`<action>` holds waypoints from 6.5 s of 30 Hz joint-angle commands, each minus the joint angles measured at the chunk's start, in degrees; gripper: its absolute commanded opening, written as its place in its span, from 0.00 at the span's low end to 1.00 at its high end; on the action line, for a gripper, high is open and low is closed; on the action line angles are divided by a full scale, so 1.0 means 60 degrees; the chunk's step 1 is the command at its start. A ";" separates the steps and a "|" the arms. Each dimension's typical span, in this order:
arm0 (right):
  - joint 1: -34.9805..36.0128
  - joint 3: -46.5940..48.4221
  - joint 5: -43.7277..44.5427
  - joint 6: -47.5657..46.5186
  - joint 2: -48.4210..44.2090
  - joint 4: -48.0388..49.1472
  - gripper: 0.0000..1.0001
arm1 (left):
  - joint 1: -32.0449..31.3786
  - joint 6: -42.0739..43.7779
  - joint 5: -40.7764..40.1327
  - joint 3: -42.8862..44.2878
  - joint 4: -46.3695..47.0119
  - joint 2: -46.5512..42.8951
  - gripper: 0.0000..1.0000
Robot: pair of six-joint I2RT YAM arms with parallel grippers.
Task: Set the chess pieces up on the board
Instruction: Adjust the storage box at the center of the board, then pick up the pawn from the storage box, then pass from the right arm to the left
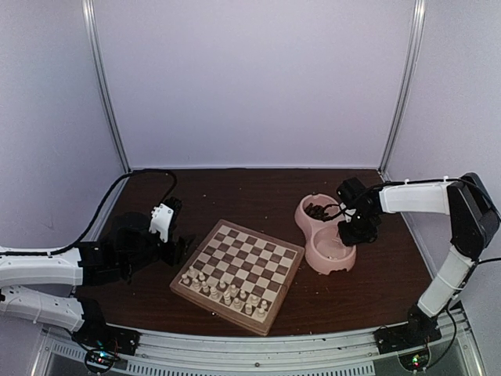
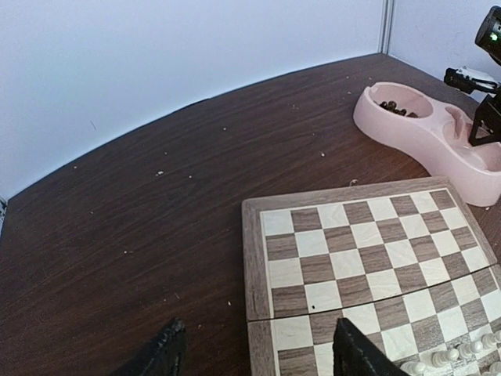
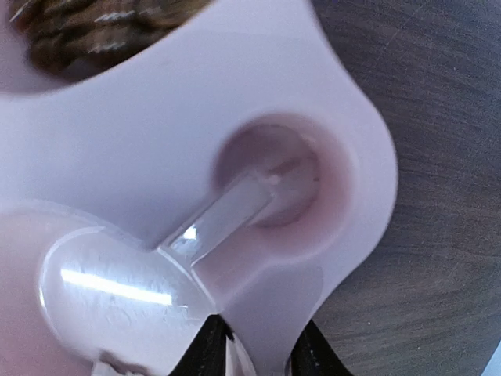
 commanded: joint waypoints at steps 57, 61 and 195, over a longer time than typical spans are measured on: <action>0.1511 -0.0426 0.0799 -0.0301 -0.0647 0.0455 0.32 | 0.0070 -0.0216 0.0563 0.0513 -0.0095 0.0207 0.65; 0.1332 -0.0465 0.0418 -0.0406 -0.0341 0.0779 0.32 | 0.0069 -0.0228 0.0642 0.0526 -0.0077 0.0273 0.65; 0.5692 -0.2202 -0.4003 0.1269 -0.2254 1.0435 0.07 | -0.0129 -0.4144 0.8332 0.1323 0.8864 0.5891 0.33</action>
